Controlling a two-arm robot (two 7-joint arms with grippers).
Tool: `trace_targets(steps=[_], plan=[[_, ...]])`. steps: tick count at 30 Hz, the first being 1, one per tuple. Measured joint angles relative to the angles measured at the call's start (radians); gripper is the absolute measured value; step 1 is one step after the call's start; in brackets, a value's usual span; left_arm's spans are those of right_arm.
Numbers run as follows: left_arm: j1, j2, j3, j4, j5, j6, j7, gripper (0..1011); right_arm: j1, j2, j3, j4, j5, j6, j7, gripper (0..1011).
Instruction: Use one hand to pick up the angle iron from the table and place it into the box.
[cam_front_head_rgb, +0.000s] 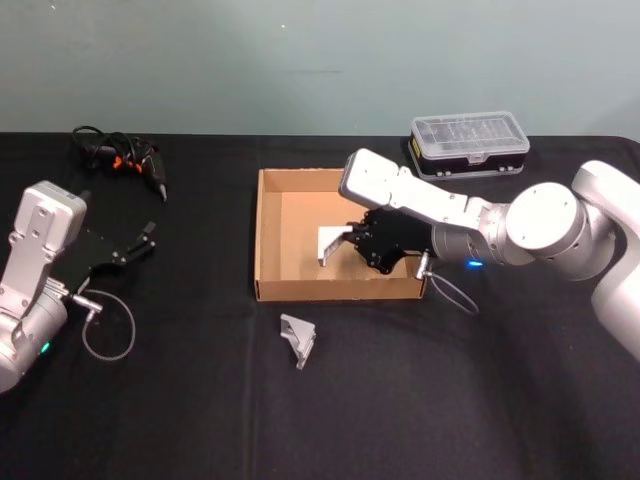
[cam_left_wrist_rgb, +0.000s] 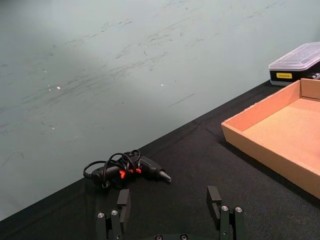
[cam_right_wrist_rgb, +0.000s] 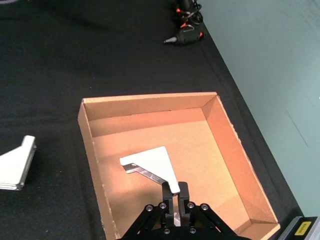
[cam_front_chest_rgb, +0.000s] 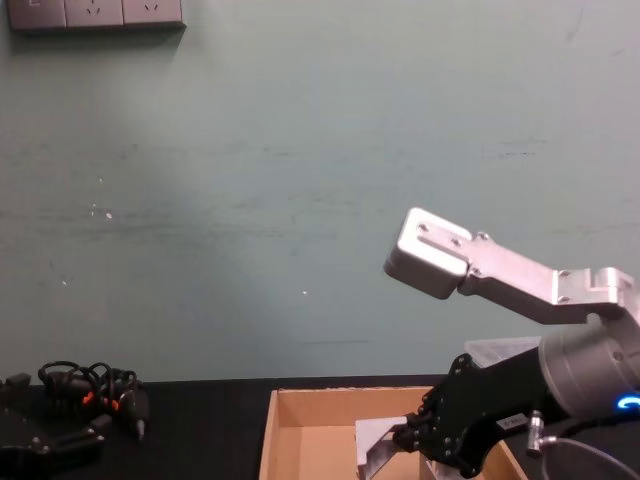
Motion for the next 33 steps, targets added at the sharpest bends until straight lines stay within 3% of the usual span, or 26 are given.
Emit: trace_targets(steps=[16,20,33], plan=[[0.000,0.000,0.000,0.000,0.000,0.000,0.000,1000,0.013,-0.051,0.016,0.064,-0.048,-0.001,0.013,82],[0.000,0.000,0.000,0.000,0.000,0.000,0.000,1000,0.013,-0.054,0.019,0.066,-0.056,0.000,0.019,156],[0.000,0.000,0.000,0.000,0.000,0.000,0.000,1000,0.006,-0.060,0.039,0.073,-0.078,-0.009,0.035,595]])
